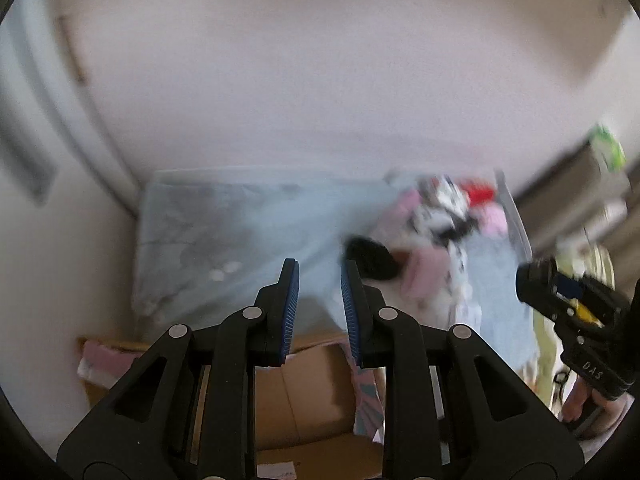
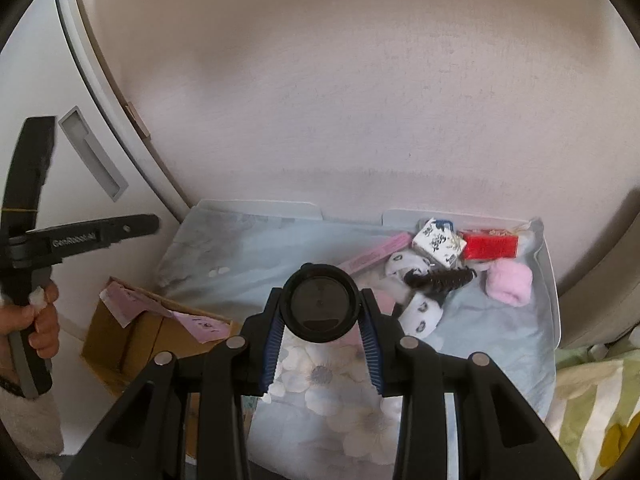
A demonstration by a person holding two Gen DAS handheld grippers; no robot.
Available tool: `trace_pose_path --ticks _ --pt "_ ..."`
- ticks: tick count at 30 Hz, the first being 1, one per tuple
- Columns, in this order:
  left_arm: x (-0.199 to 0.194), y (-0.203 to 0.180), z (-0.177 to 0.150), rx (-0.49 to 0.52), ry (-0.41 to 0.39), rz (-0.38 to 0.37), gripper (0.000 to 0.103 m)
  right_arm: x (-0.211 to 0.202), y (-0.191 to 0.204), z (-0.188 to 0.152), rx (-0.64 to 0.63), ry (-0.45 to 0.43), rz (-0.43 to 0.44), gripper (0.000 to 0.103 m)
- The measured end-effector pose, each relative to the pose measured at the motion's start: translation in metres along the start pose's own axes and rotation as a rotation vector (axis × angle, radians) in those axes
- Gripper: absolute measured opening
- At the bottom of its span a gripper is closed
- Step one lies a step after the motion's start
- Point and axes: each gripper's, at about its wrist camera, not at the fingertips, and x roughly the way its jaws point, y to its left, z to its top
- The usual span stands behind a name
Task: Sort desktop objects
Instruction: 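Grasp the black scrunchie with the left gripper while the right carries the black cap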
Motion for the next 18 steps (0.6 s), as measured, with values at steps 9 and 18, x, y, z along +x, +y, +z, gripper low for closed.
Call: trace_pose_path --ticks 9,18 --pt "0.136 -0.044 0.036 0.301 0.309 0.005 0.102 -0.006 -0.044 -0.031 0.094 0.063 -0.076 0.034" --pt "0.206 -0.067 0.017 0.485 0.420 0.091 0.094 0.008 -0.091 -0.071 0.236 0.138 -0.115 0.034"
